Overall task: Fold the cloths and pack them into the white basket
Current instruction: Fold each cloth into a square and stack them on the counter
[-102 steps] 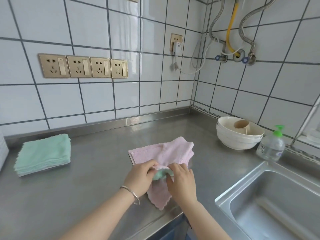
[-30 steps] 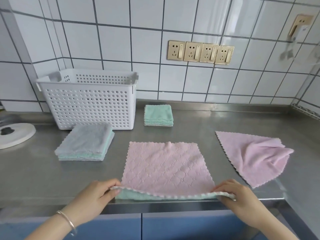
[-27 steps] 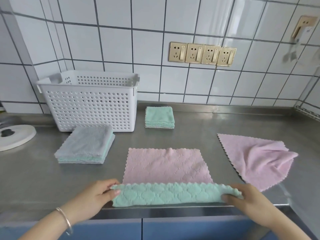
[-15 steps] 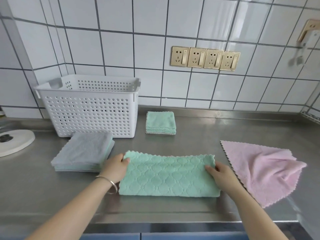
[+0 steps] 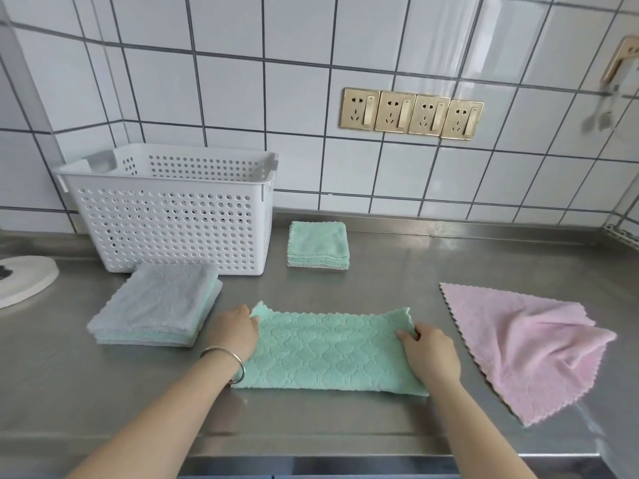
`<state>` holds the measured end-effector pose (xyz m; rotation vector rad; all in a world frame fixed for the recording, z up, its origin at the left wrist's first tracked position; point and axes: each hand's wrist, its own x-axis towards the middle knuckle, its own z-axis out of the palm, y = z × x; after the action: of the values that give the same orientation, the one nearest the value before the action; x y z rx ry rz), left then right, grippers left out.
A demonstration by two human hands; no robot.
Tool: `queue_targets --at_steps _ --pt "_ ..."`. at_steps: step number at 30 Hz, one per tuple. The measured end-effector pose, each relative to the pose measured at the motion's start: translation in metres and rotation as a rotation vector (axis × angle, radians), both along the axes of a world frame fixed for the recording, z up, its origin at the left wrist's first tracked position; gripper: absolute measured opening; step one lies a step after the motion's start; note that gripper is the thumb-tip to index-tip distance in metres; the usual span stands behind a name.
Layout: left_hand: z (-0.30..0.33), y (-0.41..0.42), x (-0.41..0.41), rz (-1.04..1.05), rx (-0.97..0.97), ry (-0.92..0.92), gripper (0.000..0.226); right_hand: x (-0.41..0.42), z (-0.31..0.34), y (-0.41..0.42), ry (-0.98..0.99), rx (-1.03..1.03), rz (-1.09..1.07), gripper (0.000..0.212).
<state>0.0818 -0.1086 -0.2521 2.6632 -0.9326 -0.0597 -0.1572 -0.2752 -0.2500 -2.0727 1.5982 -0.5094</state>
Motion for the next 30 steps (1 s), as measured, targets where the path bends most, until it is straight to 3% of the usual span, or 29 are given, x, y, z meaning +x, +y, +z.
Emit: queue_targets --at_steps 3,5,7,9,10,13,16,18,22,30 --pt "-0.001 0.002 -0.001 0.016 -0.070 0.022 0.024 0.001 -0.003 0.005 -0.004 -0.059 -0.023 0.023" --pt "0.000 0.006 -0.006 0.058 -0.192 0.053 0.028 -0.003 -0.003 0.009 -0.186 -0.067 -0.065 0.030" --pt "0.000 0.011 -0.013 0.032 -0.271 -0.100 0.046 -0.008 -0.001 0.015 -0.280 -0.222 -0.056 0.036" --pt "0.005 0.007 -0.024 -0.111 -0.240 -0.280 0.056 -0.008 0.000 0.023 -0.158 -0.412 0.068 0.038" --pt "0.009 0.003 -0.031 -0.203 -0.174 -0.277 0.056 -0.005 0.001 0.030 -0.065 -0.442 0.136 0.040" --pt "0.009 -0.019 -0.059 -0.438 0.085 -0.077 0.056 0.002 -0.006 0.056 0.138 -0.413 0.259 0.045" --pt "0.001 -0.031 -0.082 -0.544 0.264 0.002 0.061 -0.001 -0.016 0.066 0.194 -0.369 0.281 0.051" --pt "-0.005 -0.033 -0.085 -0.543 0.307 0.015 0.066 -0.005 -0.019 0.069 0.138 -0.318 0.264 0.057" --pt "-0.009 -0.031 -0.086 -0.516 0.306 0.003 0.072 -0.012 -0.017 0.068 -0.054 -0.200 0.229 0.048" --pt "-0.008 -0.026 -0.089 -0.504 0.303 0.001 0.075 -0.021 0.001 0.067 -0.359 0.020 -0.039 0.056"
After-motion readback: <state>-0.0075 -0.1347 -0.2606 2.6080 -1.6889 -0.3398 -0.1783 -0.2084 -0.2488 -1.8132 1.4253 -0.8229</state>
